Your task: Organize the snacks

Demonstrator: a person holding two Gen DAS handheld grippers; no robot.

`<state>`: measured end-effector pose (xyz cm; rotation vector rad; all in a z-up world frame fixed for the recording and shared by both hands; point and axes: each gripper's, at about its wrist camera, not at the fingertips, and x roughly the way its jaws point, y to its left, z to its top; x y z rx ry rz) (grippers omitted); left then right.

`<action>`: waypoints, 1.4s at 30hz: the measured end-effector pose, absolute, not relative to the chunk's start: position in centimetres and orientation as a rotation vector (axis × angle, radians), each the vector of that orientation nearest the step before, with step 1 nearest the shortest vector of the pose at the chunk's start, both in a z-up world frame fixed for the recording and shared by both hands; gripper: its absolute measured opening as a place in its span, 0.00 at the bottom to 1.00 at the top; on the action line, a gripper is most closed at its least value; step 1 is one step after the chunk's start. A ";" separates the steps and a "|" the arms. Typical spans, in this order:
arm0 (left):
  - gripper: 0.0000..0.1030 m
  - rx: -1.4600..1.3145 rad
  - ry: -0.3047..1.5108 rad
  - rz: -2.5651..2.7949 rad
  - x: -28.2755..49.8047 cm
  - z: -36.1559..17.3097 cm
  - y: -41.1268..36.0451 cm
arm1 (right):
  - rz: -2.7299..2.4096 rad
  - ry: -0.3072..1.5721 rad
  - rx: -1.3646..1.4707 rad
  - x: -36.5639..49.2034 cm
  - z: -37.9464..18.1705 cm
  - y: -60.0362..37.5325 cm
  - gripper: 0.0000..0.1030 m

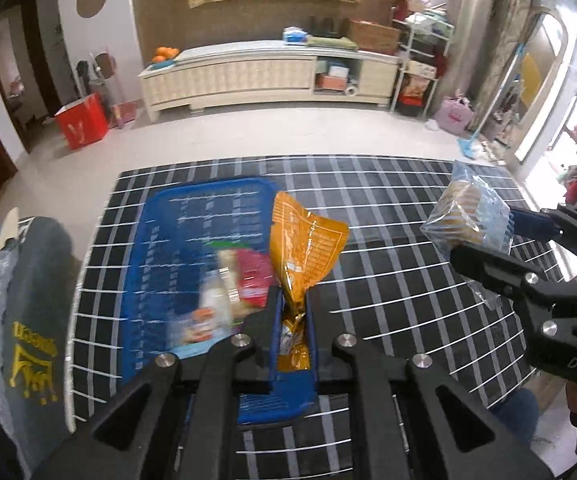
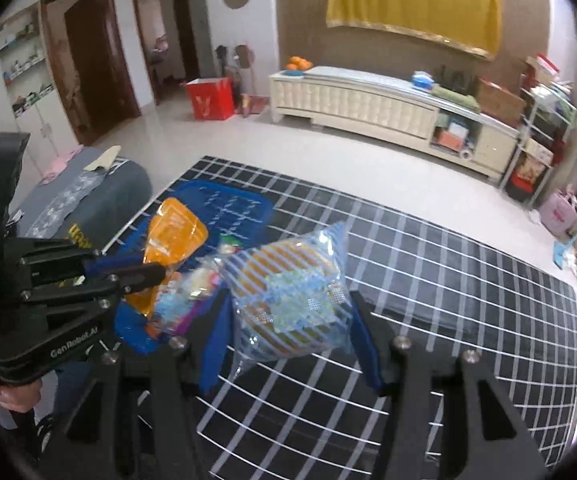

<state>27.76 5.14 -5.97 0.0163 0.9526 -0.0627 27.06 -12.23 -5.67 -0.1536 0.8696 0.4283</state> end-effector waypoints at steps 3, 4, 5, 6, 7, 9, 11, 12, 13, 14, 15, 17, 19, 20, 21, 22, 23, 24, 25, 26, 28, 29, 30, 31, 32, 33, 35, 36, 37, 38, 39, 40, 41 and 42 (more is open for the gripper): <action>0.10 -0.007 0.980 -0.032 27.9 -6.7 8.6 | 0.475 0.893 -0.154 27.7 -6.9 -8.8 0.59; 0.10 -0.013 0.990 -0.027 28.0 -6.9 9.4 | 0.482 0.896 -0.158 27.8 -7.2 -8.0 0.59; 0.10 -0.018 1.000 -0.028 28.2 -7.5 10.2 | 0.492 0.902 -0.164 28.1 -7.7 -6.9 0.59; 0.10 -0.022 1.008 -0.032 28.4 -7.9 10.7 | 0.501 0.907 -0.170 28.2 -8.1 -6.0 0.59; 0.10 -0.023 1.018 -0.039 28.6 -8.5 11.2 | 0.513 0.914 -0.177 28.4 -8.6 -5.0 0.59; 0.13 -0.021 1.038 -0.050 29.0 -9.6 11.8 | 0.516 0.929 -0.201 28.8 -9.5 -3.4 0.59; 0.14 -0.040 1.076 -0.062 29.3 -10.9 12.6 | 0.488 0.941 -0.227 29.4 -10.6 -2.4 0.59; 0.14 -0.053 1.083 -0.070 29.5 -11.4 12.9 | 0.484 0.948 -0.229 29.6 -10.9 -2.3 0.59; 0.14 -0.063 1.085 -0.077 29.6 -11.9 13.3 | 0.489 0.969 -0.230 30.0 -11.7 -1.9 0.59; 0.14 -0.069 1.092 -0.081 29.7 -12.3 13.5 | 0.493 0.984 -0.227 30.2 -12.1 -1.7 0.59; 0.16 -0.076 1.100 -0.077 29.9 -12.7 13.8 | 0.499 0.995 -0.226 30.4 -12.5 -1.5 0.59; 0.17 -0.074 1.117 -0.073 30.1 -13.5 14.2 | 0.510 1.007 -0.240 30.5 -13.3 -1.2 0.59; 0.21 -0.052 1.118 -0.089 30.1 -13.7 14.1 | 0.503 1.009 -0.260 30.6 -13.8 -0.8 0.59; 0.21 -0.049 1.115 -0.121 29.9 -13.7 13.8 | 0.504 1.014 -0.267 30.7 -14.0 -0.6 0.59; 0.20 -0.045 1.115 -0.139 29.8 -13.8 13.6 | 0.506 1.021 -0.270 30.8 -14.3 -0.4 0.59; 0.21 -0.026 1.121 -0.132 29.8 -14.0 13.4 | 0.499 1.022 -0.274 30.8 -14.3 -0.3 0.60; 0.21 -0.014 1.126 -0.128 29.8 -14.1 13.2 | 0.491 1.023 -0.283 30.9 -14.5 -0.2 0.61; 0.23 -0.009 1.131 -0.125 29.9 -14.3 13.2 | 0.484 1.028 -0.286 30.9 -14.6 -0.2 0.62; 0.27 -0.004 1.132 -0.112 29.8 -14.4 13.2 | 0.480 1.033 -0.287 30.9 -14.6 -0.1 0.63; 0.29 0.004 1.128 -0.094 29.7 -14.3 13.2 | 0.480 1.030 -0.287 30.8 -14.5 -0.1 0.66; 0.36 0.006 1.105 -0.065 29.4 -14.0 13.6 | 0.487 1.024 -0.283 30.5 -14.2 -0.3 0.73; 0.37 -0.004 1.097 -0.057 29.3 -13.8 14.0 | 0.481 1.019 -0.286 30.4 -14.1 -0.3 0.79; 0.42 -0.020 1.093 -0.056 29.1 -13.8 14.4 | 0.478 1.011 -0.285 30.3 -13.9 -0.4 0.82; 0.50 -0.042 1.091 -0.060 29.0 -13.6 14.7 | 0.466 0.995 -0.281 30.1 -13.5 -0.5 0.84; 0.54 -0.064 1.085 -0.070 28.8 -13.5 15.0 | 0.459 0.984 -0.272 29.8 -13.2 -0.7 0.85; 0.62 -0.076 1.081 -0.077 28.6 -13.3 15.1 | 0.459 0.976 -0.259 29.7 -12.9 -0.9 0.85; 0.72 -0.080 1.076 -0.089 28.3 -13.1 15.1 | 0.443 0.965 -0.237 29.4 -12.2 -1.4 0.86; 0.77 -0.073 1.073 -0.094 28.1 -13.0 14.9 | 0.435 0.960 -0.228 29.3 -11.9 -1.6 0.86; 0.81 -0.063 1.065 -0.093 27.9 -12.7 14.7 | 0.425 0.958 -0.223 29.0 -11.6 -1.8 0.86; 0.81 -0.045 1.051 -0.084 27.6 -12.4 14.4 | 0.411 0.954 -0.222 28.7 -11.2 -2.1 0.87; 0.81 -0.024 1.035 -0.074 27.3 -11.9 14.0 | 0.396 0.939 -0.216 28.1 -10.7 -2.6 0.87; 0.82 -0.002 1.013 -0.069 26.8 -11.4 13.6 | 0.371 0.925 -0.208 27.4 -10.1 -3.1 0.87; 0.84 0.015 0.992 -0.074 26.2 -10.9 13.2 | 0.335 0.910 -0.200 26.5 -9.5 -3.7 0.87; 0.86 0.025 0.975 -0.087 25.6 -10.3 12.8 | 0.312 0.893 -0.195 25.8 -8.9 -4.2 0.87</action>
